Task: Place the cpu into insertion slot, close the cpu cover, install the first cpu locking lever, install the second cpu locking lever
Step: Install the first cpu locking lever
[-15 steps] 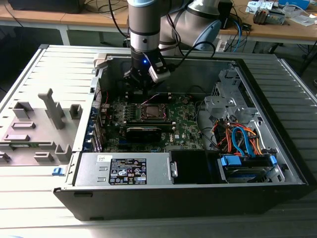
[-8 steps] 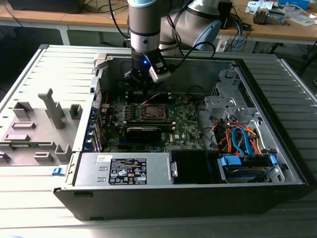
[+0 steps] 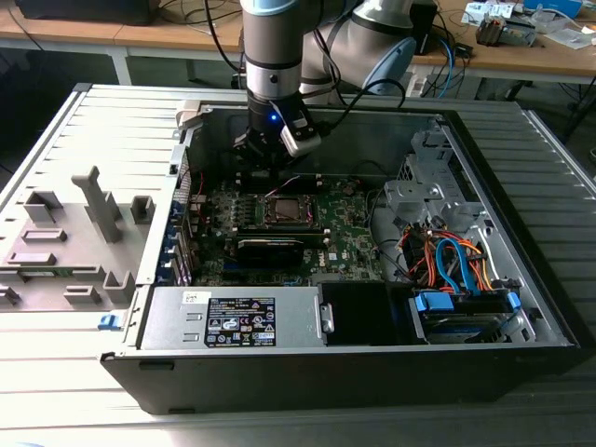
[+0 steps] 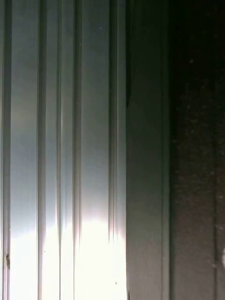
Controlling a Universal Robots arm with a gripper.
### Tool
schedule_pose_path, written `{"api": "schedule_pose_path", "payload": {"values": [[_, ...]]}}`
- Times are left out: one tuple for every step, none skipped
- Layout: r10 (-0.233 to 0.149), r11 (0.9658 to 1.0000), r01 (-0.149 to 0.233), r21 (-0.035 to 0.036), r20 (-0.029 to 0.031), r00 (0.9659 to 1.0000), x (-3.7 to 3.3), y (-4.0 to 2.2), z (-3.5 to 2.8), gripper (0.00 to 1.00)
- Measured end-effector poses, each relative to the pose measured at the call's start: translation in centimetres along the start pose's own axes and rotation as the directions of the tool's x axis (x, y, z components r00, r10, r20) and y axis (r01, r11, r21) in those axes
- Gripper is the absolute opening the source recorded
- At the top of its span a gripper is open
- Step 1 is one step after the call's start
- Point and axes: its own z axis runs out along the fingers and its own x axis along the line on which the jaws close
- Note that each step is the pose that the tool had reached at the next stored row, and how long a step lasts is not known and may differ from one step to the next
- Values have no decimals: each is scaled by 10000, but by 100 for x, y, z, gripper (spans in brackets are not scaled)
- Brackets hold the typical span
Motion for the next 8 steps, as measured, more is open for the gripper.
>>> {"api": "schedule_pose_path", "payload": {"values": [[0, 10000, 0, 1, 0, 10000, 0, 0, 2, 11], [1, 10000, -1, 1, -1, 10000, -1, 0, 6, 11], [0, 10000, 0, 1, 0, 10000, -2, 0, 9, 11], [0, 10000, 0, 0, 0, 10000, -2, 0, 10, 11], [0, 10000, 0, 1, 0, 10000, -3, 0, 12, 11], [0, 10000, 0, 0, 0, 10000, -3, 0, 14, 11], [0, 10000, 0, 1, 0, 10000, -3, 0, 15, 11], [0, 10000, 0, 1, -1, 10000, -4, 0, 17, 11]]}}
